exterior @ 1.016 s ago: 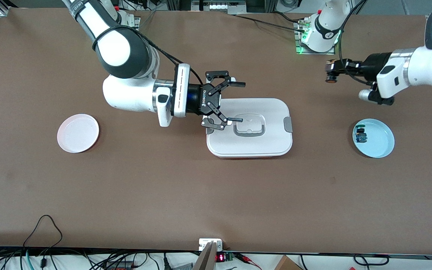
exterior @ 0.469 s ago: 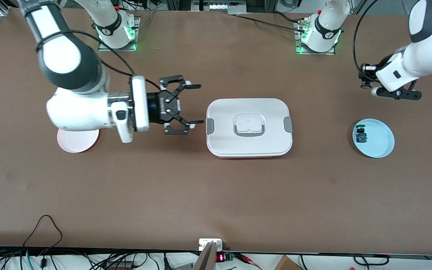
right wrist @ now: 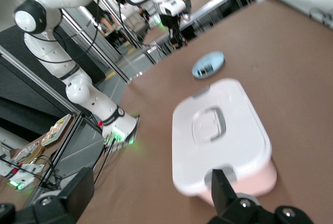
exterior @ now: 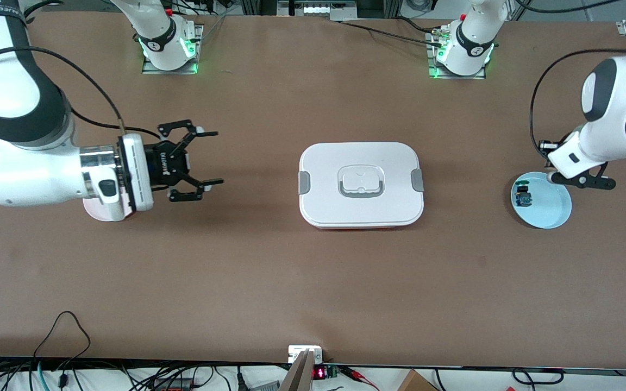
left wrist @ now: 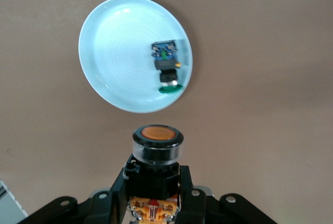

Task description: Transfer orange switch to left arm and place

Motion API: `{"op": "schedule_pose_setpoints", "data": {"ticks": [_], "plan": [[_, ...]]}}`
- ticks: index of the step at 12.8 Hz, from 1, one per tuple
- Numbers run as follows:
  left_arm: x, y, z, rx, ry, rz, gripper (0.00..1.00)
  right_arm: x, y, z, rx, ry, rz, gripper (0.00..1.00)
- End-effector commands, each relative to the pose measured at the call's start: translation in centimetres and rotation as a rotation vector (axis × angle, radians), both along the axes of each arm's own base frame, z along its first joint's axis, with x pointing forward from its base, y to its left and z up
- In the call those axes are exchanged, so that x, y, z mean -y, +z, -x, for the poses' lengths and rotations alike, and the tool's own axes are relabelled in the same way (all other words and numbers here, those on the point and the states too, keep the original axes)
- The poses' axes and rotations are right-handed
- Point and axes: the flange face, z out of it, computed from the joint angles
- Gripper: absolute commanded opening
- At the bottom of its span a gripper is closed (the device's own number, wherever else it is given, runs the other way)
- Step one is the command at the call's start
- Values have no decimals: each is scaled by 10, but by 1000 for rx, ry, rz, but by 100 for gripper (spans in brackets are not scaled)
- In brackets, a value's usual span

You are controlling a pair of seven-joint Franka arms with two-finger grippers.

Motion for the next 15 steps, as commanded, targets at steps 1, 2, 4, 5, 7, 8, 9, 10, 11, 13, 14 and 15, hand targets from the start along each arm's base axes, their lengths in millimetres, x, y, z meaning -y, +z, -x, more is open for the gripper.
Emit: {"op": "schedule_pose_setpoints", "data": {"ticks": [1,2,4,5,7,8,9,10,11,13,14,15], "plan": [[-29,-39,-7,7,-46,-12,0,22,39,17,-131,-40,261,100],[-34,-56,-10,16,-64,-7,0,34,42,18,-184,-67,345,100],[-57,-85,-18,76,-72,11,0,63,46,23,-313,-112,464,100],[-73,-100,-17,90,-65,18,0,72,45,27,-370,-130,537,100],[-83,-120,-22,107,-83,16,0,80,52,30,-438,-207,670,100],[-84,-127,-24,103,-85,19,0,80,54,30,-454,-245,723,100],[-86,-132,-30,105,-87,24,0,78,54,31,-475,-284,777,100],[-88,-135,-38,115,-113,6,0,75,54,31,-506,-327,821,100],[-94,-142,-42,128,-93,0,0,66,52,34,-530,-363,886,100],[-96,-148,-41,129,-55,-1,0,52,49,41,-598,-410,982,100],[-96,-153,-40,128,-24,-1,0,49,48,44,-634,-447,1018,100],[-97,-161,-38,130,39,-3,0,51,47,43,-650,-480,1050,100]]}}
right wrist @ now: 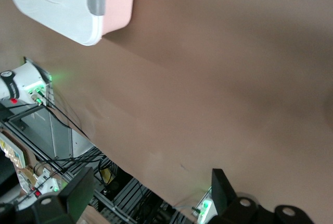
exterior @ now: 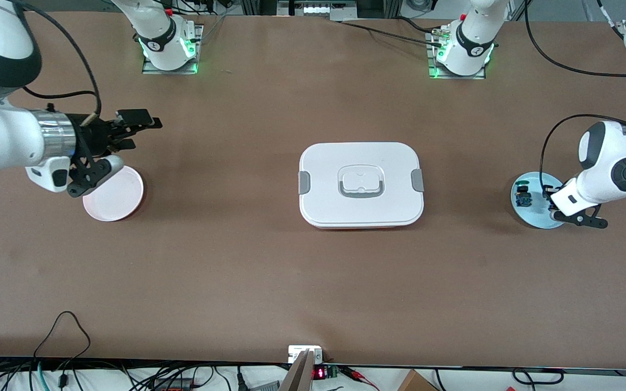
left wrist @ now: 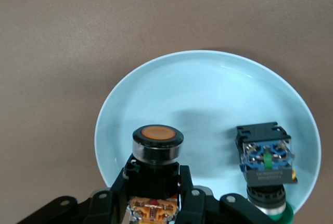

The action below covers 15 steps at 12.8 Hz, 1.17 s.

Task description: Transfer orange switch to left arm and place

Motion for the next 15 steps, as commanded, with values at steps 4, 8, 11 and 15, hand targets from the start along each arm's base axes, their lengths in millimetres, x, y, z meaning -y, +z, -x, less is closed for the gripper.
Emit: {"op": "schedule_pose_setpoints", "data": {"ticks": [4,8,11,15], "plan": [[-10,-15,0,10,129,-16,4,12,20,10,6,-33,226,100],[-10,-14,0,11,113,-13,58,63,31,-2,119,-165,441,100],[-14,-12,-1,10,102,12,100,99,56,-5,238,-301,468,100],[-3,31,-16,52,35,9,100,126,75,20,280,-338,523,100]]}}
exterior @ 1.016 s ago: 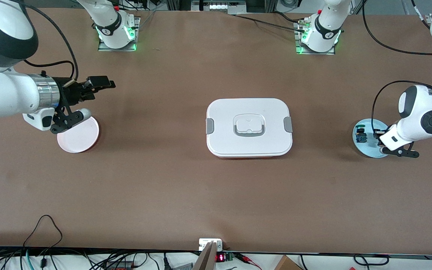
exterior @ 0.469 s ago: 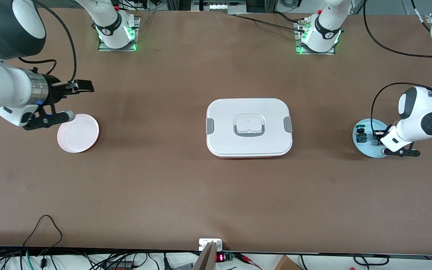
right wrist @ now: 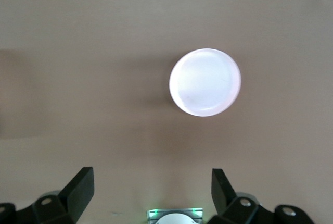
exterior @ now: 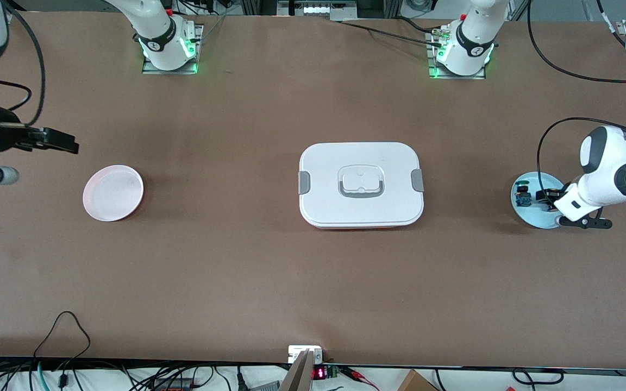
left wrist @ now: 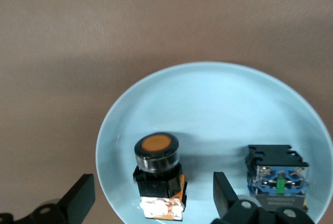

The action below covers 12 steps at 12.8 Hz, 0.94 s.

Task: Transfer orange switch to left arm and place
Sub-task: 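Open the left gripper beside the green switch and lift away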

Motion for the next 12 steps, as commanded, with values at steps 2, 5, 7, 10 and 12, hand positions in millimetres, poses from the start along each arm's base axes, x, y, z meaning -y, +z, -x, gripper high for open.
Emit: {"op": "schedule_pose_setpoints", "data": {"ticks": [2,5,7,10,12], "plan": [[32,66,-14,26,-76,-18,100,5,-1,30,35,48,17,100],[64,131,-21,59,-65,-14,100,13,-14,55,117,47,-6,100],[80,176,-34,40,-73,-30,100,17,-11,60,116,42,-19,100],[110,241,-46,-24,-77,-45,100,20,6,64,86,90,-30,100],[126,272,-44,-59,-82,-48,100,16,15,63,103,82,-27,100]]}}
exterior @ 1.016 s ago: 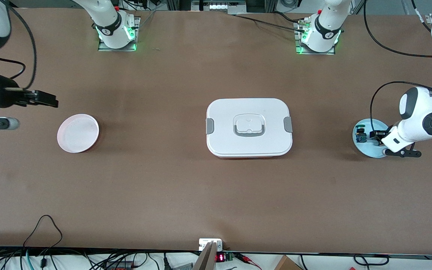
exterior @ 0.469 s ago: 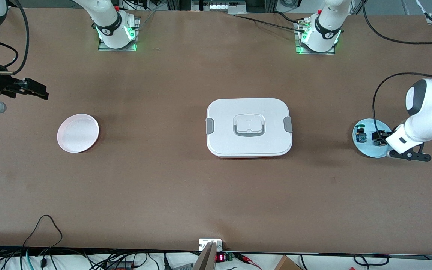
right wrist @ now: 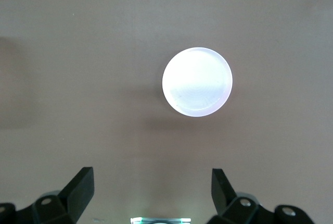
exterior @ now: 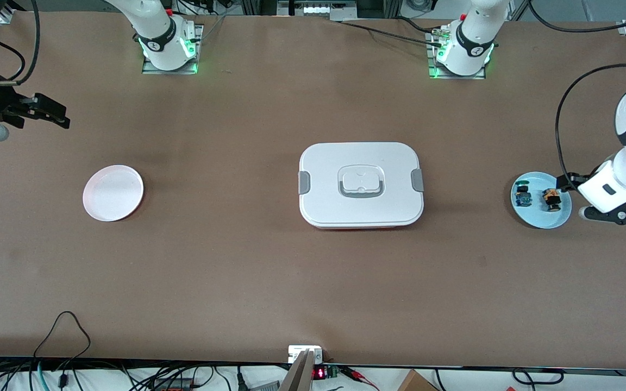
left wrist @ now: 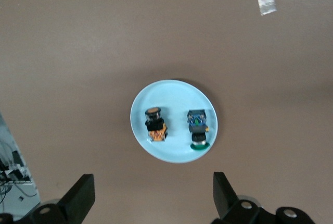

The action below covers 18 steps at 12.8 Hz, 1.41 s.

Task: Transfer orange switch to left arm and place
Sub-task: 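Open the left gripper beside the green switch and lift away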

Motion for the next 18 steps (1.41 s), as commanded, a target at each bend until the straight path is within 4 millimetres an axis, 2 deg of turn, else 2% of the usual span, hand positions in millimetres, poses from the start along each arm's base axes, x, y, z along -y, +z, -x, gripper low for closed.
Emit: {"op": "schedule_pose_setpoints", "data": {"ticks": [1,3,5,6,9,10,11,16,18], "plan": [[26,37,-3,-24,-37,33,100,-3,13,1,18,18,16,100],[47,67,6,5,-18,116,100,3,8,-1,6,7,17,100],[49,82,15,-2,36,198,100,-1,2,-8,-1,15,18,100],[58,90,18,-13,51,230,100,-3,4,-10,2,18,20,100],[47,111,35,-29,173,300,100,-2,4,-11,-3,23,6,100],[48,114,40,-27,183,295,100,0,3,-10,-6,24,4,100],[47,117,53,-26,193,283,100,-7,5,-10,-3,39,15,100],[41,108,78,10,192,288,100,-2,5,-10,-5,30,19,100],[40,111,80,18,192,288,100,-2,5,-10,-6,30,19,100]]}}
